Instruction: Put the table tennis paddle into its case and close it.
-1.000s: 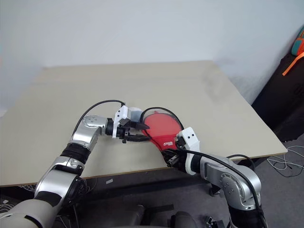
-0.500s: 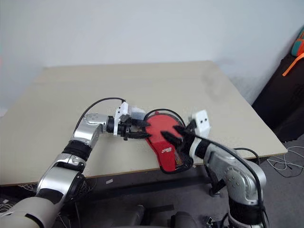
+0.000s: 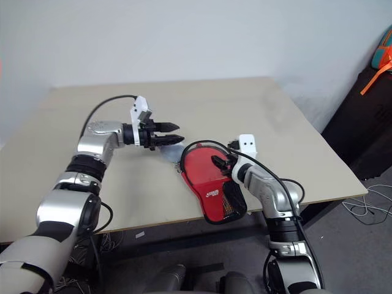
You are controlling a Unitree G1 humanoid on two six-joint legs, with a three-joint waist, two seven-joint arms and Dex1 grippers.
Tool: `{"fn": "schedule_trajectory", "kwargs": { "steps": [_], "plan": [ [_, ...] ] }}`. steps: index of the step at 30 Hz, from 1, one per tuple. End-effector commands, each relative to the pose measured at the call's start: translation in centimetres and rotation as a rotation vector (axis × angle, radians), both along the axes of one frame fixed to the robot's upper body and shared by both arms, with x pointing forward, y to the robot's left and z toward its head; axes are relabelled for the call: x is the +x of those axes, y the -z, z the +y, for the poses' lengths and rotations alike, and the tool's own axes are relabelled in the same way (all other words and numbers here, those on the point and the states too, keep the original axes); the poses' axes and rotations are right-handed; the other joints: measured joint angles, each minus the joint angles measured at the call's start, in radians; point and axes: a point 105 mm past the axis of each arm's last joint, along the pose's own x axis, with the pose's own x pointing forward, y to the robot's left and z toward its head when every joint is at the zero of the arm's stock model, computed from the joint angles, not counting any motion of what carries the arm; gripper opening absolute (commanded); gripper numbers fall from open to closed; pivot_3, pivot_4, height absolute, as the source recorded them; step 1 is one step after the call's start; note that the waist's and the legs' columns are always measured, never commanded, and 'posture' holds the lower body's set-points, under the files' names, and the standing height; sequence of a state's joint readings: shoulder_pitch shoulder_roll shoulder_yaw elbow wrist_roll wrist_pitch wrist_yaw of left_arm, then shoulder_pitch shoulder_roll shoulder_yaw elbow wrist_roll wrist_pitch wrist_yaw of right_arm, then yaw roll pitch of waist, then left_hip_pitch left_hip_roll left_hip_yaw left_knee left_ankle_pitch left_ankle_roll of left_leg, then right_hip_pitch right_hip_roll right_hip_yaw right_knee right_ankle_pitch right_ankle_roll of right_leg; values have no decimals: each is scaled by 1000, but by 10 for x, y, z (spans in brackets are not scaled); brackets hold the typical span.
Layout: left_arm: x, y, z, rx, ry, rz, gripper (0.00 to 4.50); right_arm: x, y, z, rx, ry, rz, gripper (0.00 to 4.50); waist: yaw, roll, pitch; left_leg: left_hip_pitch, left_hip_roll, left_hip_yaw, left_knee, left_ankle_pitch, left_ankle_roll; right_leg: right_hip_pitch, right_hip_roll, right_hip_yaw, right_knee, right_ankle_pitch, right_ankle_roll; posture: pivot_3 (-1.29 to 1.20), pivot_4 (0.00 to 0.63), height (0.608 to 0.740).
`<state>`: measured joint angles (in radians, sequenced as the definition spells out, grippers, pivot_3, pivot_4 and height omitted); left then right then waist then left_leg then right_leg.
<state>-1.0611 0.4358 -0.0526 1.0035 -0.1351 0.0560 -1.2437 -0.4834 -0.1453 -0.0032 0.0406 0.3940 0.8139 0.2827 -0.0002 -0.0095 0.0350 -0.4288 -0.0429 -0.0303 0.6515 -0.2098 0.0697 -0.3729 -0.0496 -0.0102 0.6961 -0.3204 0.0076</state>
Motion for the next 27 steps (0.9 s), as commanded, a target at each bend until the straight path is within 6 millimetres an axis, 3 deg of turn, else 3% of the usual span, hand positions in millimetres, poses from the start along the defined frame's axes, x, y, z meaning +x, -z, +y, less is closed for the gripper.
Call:
{"fn": "schedule_trajectory", "kwargs": {
  "steps": [1,6,15,22,27],
  "plan": [
    [11,-22,11,37,-65,-104,2809,8,-19,17,22,-47,-82,3187,1,0,0,0,0,-1,1,0,0,0,0,0,0,0,0,0,0,740],
    [15,-8,17,109,-105,-82,2809,11,1,26,-15,-54,-23,3187,3,0,0,0,-1,-2,1,0,0,0,0,-1,0,0,0,0,0,740],
    [12,29,16,85,-150,60,2809,4,46,19,-121,-29,118,3187,0,0,0,0,-1,-1,1,0,0,-1,0,-1,1,0,0,0,0,740],
    [14,54,21,145,-234,103,2809,1,55,15,-142,-14,154,3187,1,-2,-2,1,-1,-3,2,0,0,1,0,-1,1,0,0,0,0,740],
    [8,72,11,90,-233,212,2809,-1,58,13,-154,-2,161,3187,5,-3,-9,1,-2,-4,2,0,0,1,0,0,1,0,0,0,0,740]
  ]
}}
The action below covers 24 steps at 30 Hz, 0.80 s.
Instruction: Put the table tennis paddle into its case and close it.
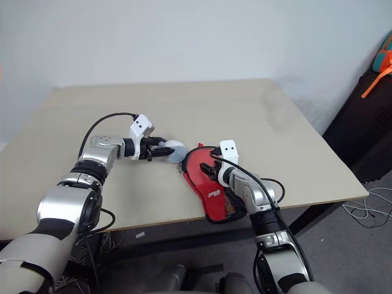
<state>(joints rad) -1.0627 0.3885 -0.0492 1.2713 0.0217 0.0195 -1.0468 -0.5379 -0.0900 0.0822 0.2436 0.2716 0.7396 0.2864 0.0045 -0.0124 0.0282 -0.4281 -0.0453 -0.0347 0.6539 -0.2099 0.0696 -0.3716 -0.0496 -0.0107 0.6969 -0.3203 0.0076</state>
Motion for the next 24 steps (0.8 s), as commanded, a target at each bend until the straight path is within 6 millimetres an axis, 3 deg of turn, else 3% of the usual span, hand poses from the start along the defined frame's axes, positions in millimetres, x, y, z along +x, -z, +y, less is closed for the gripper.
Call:
{"fn": "schedule_trajectory", "kwargs": {
  "steps": [1,5,11,16,20,24],
  "plan": [
    [-1,6,-10,-76,-26,56,2809,-7,25,-11,-49,41,91,3187,0,0,-5,0,0,0,0,0,0,0,0,0,0,0,0,0,0,740],
    [-5,16,-23,-170,-66,176,2809,-7,26,-11,-52,46,95,3187,0,0,-8,0,-1,-2,0,0,0,0,0,2,0,0,0,0,0,740],
    [-18,45,-39,-145,-62,295,2809,-7,26,-14,-55,65,98,3187,2,2,-19,1,-5,-5,-1,0,1,1,0,8,1,0,0,0,0,740],
    [-22,56,-49,-107,-63,322,2809,-7,27,-19,-64,84,99,3187,10,4,-30,2,-14,-11,-5,2,4,2,0,24,1,-1,1,0,0,740],
    [-16,56,-53,-77,-77,234,2809,-7,29,-23,-86,101,95,3187,10,4,-35,2,-19,-17,-5,3,5,4,-1,26,1,-1,1,0,0,740],
    [-12,55,-53,-86,-124,232,3756,-6,29,-22,-85,101,94,3241,9,4,-37,3,-22,-25,-5,2,3,7,-1,27,1,-1,1,0,0,740]
  ]
}}
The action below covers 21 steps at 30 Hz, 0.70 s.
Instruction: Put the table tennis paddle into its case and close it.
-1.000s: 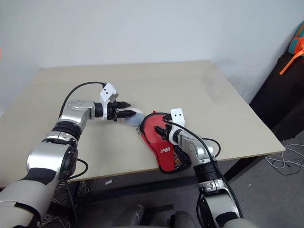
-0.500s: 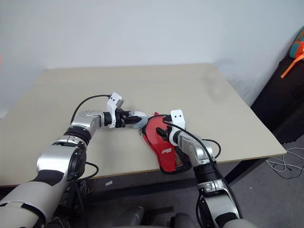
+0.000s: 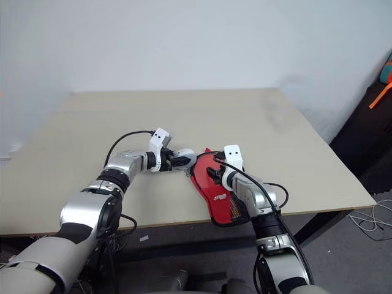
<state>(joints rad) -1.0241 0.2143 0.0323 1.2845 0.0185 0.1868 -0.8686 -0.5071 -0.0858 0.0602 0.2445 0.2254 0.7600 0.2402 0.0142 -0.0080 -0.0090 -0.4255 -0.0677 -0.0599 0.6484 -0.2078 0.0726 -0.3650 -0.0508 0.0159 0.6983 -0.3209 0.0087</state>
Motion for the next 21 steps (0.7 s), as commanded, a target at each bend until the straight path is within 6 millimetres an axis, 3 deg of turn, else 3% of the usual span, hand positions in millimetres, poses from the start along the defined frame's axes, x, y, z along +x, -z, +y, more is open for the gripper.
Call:
{"fn": "schedule_trajectory", "kwargs": {
  "steps": [1,2,3,11,15,21],
  "plan": [
    [-6,14,-6,36,0,52,4084,-4,14,-6,-26,27,54,3241,-1,0,0,0,-1,0,0,0,0,0,0,0,0,0,0,0,0,740],
    [-6,16,-6,51,-6,61,4426,-4,14,-6,-25,27,54,3241,-1,0,0,0,-1,-1,0,0,0,0,0,0,0,0,0,0,0,740],
    [-5,17,-7,46,-25,69,4473,-4,14,-6,-25,27,54,3241,-1,0,0,0,-2,-1,0,0,0,1,0,0,0,0,0,0,0,740],
    [3,15,-20,-1,-159,86,4473,-9,17,-3,-33,0,82,3241,-1,0,0,13,-5,-4,-5,-3,5,12,-3,0,-3,-1,2,0,0,740],
    [4,12,-32,-46,-171,90,3597,-10,20,-6,-50,11,94,3241,-1,0,-1,13,-5,-4,-5,-3,4,12,-3,0,-3,-1,2,0,0,740],
    [8,4,-39,-94,-198,96,1625,-10,25,-11,-84,34,118,3241,0,0,-1,13,-8,-8,-5,-3,5,14,-4,0,-3,-1,2,0,0,740]
  ]
}}
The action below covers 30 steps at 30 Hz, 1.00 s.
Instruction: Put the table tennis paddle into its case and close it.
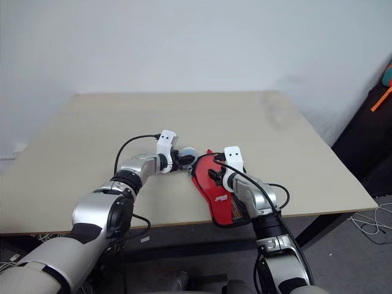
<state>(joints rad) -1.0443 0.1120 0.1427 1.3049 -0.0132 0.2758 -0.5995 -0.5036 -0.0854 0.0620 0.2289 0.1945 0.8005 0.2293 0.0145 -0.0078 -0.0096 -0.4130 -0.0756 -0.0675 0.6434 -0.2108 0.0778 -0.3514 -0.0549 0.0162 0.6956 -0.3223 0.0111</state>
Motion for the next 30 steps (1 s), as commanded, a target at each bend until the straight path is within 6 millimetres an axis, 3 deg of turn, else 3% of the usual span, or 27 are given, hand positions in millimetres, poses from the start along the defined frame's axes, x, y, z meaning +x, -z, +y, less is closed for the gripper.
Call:
{"fn": "schedule_trajectory", "kwargs": {
  "steps": [1,6,18,27,30],
  "plan": [
    [0,-9,-20,-59,29,11,1378,-9,23,-8,-45,26,101,3241,0,0,0,0,0,-1,0,0,0,0,0,0,0,0,0,0,0,740],
    [12,-28,-21,18,9,-86,521,-14,24,-5,-36,11,110,3241,1,0,0,0,-2,-2,0,0,0,0,0,0,0,0,0,0,0,740],
    [44,-101,-40,126,-138,-341,521,-25,29,1,-40,-24,141,3241,-5,-1,1,0,-2,2,-2,0,0,-1,-5,0,-3,-5,9,0,0,740],
    [46,-113,-53,193,-202,-429,521,-27,29,0,-37,-11,135,3241,-3,-2,1,0,-7,1,-3,0,0,-2,-11,0,-2,-7,13,0,0,740],
    [38,-104,-73,201,-110,-435,521,-28,29,0,-38,-11,134,3241,-2,-2,1,0,-8,0,-4,0,0,-3,-11,0,-2,-8,14,0,0,740]
  ]
}}
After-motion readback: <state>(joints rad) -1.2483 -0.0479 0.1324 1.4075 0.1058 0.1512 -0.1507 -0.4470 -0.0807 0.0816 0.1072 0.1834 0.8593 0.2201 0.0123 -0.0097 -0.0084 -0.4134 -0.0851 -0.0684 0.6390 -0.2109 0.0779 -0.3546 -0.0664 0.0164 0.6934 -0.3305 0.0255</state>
